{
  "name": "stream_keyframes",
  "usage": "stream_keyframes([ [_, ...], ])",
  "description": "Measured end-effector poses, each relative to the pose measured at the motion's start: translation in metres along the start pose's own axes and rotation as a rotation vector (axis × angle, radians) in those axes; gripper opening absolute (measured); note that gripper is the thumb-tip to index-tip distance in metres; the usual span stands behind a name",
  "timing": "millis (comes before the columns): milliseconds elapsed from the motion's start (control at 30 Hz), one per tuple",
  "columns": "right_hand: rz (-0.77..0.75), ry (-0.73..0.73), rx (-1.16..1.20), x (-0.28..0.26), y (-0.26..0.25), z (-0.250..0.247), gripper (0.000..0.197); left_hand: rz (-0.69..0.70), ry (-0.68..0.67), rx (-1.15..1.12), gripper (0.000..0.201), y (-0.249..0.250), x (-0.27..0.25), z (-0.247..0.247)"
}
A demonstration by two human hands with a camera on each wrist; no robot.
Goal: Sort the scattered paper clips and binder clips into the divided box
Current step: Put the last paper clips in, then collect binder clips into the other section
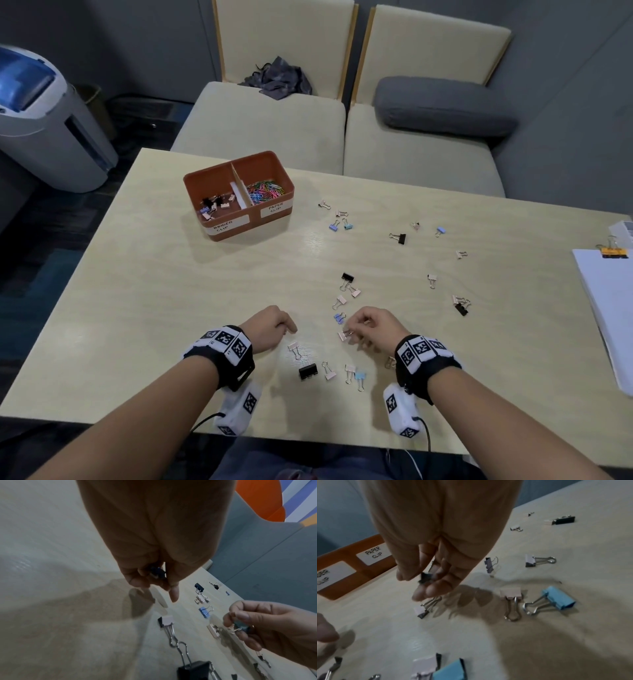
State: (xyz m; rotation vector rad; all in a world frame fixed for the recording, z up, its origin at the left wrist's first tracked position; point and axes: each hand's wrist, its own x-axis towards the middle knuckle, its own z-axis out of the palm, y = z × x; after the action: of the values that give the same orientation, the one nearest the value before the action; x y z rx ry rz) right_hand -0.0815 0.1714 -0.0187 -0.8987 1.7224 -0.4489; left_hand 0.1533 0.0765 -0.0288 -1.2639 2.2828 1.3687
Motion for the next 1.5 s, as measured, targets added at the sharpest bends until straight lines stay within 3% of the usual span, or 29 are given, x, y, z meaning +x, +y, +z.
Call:
stream_keyframes([
  [100, -0.005, -0.003, 0.003, 0.006, 0.007, 0.003, 0.016, 0.032, 0.008, 0.015, 0.017, -0.003, 0.001, 0.005],
  [233, -0.002, 0.002, -0.163, 0.014, 0.014, 0.008, 0.035, 0.003, -0.032, 0.145, 0.039, -0.011, 0.006, 0.016],
  [400, -0.056, 0.059, -0.413, 0.02, 0.009, 0.016, 0.035, 0.039, -0.007, 0.222, 0.03, -0.014, 0.009, 0.025],
  [533, -0.059, 0.058, -0.48, 0.026, 0.007, 0.02, 0.027, 0.046, -0.005, 0.229, 0.024, -0.013, 0.009, 0.024],
  [800, -0.127, 0.015, -0.406, 0.024, 0.009, 0.016, 0.03, 0.047, 0.051, 0.082, 0.024, -0.004, 0.003, 0.01],
  [967, -0.124, 0.039, -0.169, 0.02, 0.014, 0.014, 0.02, 0.021, 0.056, -0.06, 0.031, -0.005, 0.006, -0.001],
  [1033, -0.108, 0.022, -0.057, 0.016, 0.009, 0.009, 0.004, 0.021, 0.021, -0.123, 0.03, -0.004, 0.006, -0.005],
  [1200, 0.028, 0.03, 0.197, 0.013, -0.003, 0.004, 0.022, -0.015, -0.051, -0.096, 0.008, -0.004, 0.009, -0.013],
  [1300, 0.068, -0.005, 0.349, 0.015, -0.009, 0.006, 0.027, -0.111, -0.072, -0.172, 0.012, -0.001, 0.007, -0.014],
  [1500, -0.018, 0.216, -0.095, 0.032, -0.01, 0.01, 0.025, -0.138, -0.02, -0.122, 0.021, 0.0, 0.003, -0.016],
])
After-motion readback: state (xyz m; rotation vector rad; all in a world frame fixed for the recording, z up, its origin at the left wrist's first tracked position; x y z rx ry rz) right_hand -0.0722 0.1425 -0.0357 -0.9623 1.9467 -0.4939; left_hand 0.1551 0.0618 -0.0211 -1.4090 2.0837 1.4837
